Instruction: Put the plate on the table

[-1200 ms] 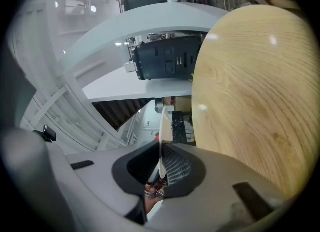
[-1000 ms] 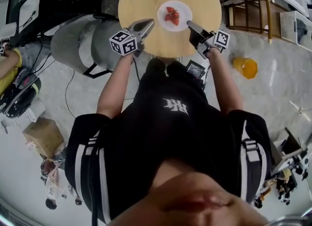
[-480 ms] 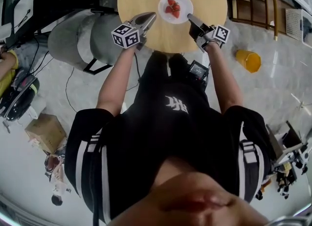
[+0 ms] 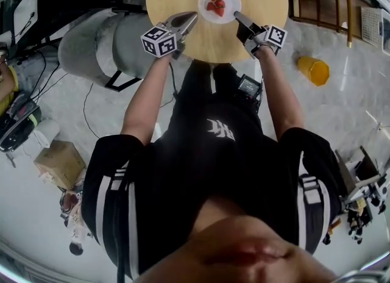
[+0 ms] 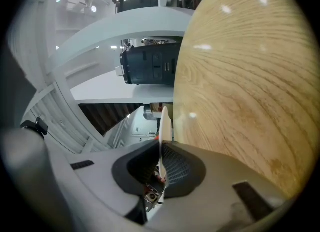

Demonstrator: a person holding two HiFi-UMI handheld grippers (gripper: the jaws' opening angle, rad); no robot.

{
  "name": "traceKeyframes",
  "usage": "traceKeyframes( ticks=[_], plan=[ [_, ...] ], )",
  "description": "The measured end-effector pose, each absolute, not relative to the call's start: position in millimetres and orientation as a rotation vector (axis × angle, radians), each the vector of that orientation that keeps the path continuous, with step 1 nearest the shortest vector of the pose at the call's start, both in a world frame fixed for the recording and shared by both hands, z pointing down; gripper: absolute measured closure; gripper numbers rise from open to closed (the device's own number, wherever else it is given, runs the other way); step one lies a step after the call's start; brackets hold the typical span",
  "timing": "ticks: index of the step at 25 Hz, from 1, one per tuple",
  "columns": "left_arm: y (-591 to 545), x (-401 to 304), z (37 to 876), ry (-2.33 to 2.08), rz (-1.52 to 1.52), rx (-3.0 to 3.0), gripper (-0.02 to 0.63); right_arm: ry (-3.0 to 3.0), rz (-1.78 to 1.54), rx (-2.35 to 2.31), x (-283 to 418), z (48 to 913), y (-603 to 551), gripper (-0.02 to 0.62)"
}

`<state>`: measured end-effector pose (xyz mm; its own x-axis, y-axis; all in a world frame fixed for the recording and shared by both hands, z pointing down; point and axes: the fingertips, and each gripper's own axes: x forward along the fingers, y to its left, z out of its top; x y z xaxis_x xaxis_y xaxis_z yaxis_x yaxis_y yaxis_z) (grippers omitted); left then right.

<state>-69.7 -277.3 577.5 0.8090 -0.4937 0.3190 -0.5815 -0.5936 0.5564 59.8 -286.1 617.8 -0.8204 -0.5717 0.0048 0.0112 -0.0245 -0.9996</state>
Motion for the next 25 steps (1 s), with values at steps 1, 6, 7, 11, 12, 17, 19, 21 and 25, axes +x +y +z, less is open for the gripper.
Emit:
traceKeyframes(
  ticks=[1, 6, 7, 11, 12, 17, 19, 21, 25],
  plan=[
    [-277, -70, 578, -0.787, 0.171, 2.323, 0.604, 1.846, -1.898, -0.594, 60, 620, -287, 0.578],
    [-278, -71, 584, -0.784, 0.177, 2.318, 0.604, 1.853, -1.919, -0.636, 58, 630, -286, 0.578],
    [-277, -72, 586, -0.784, 0.181, 2.314, 0.604, 1.860, -1.923, -0.645, 58, 633, -285, 0.578],
    [-277, -76, 598, -0.785, 0.191, 2.293, 0.604, 1.876, -1.930, -0.674, 56, 642, -287, 0.578],
    [-277, -77, 600, -0.788, 0.190, 2.287, 0.604, 1.875, -1.936, -0.679, 55, 645, -287, 0.578],
    [-276, -76, 602, -0.790, 0.181, 2.277, 0.604, 1.875, -1.955, -0.702, 56, 653, -285, 0.578],
    [-276, -75, 602, -0.784, 0.183, 2.279, 0.604, 1.874, -1.957, -0.706, 55, 654, -285, 0.578],
    [-276, -75, 603, -0.782, 0.186, 2.278, 0.604, 1.884, -1.958, -0.711, 54, 656, -285, 0.578],
    [-275, -75, 607, -0.779, 0.191, 2.272, 0.604, 1.890, -1.967, -0.725, 53, 659, -285, 0.578]
  ],
)
